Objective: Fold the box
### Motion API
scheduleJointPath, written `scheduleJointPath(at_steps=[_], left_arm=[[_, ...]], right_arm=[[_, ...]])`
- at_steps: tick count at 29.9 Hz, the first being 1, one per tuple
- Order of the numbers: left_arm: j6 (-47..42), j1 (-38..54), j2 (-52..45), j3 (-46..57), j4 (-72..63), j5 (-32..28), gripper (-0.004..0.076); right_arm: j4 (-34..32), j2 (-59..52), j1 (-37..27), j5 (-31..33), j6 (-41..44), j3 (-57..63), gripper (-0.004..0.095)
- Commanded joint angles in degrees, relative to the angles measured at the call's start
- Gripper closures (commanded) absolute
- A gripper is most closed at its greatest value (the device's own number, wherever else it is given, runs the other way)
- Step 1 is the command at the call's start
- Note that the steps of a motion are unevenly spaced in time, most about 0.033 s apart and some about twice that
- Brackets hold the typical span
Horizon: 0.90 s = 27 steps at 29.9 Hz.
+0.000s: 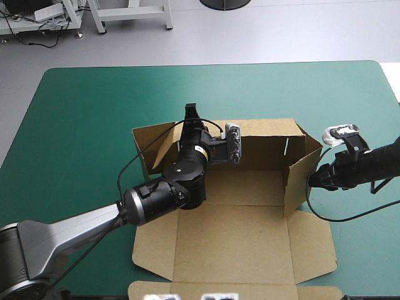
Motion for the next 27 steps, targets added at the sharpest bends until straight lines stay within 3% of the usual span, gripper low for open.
scheduleJointPath(at_steps=[1, 9, 20, 27], left_arm=[[-1.4, -0.4, -2.5, -1.6, 3.5, -0.4, 0.0729], [-1.4, -0.4, -2.5, -1.6, 3.5, -0.8, 0.0729], [-1.4, -0.4, -2.2, -1.6, 3.5, -5.6, 0.0729], [-2.0, -0.4, 1.3, -1.6, 4.2, -4.2, 0.0729]], right_arm=[[1.8, -1.6, 0.2, 0.1, -0.8, -1.2, 0.0548], [4.0, -1.6, 0.2, -3.8, -6.5, -1.2, 0.0548], [10.0, -1.6, 0.2, -6.6, -13.8, -1.2, 0.0548], [10.7, -1.6, 0.2, -7.1, -15.4, -1.2, 0.0548]])
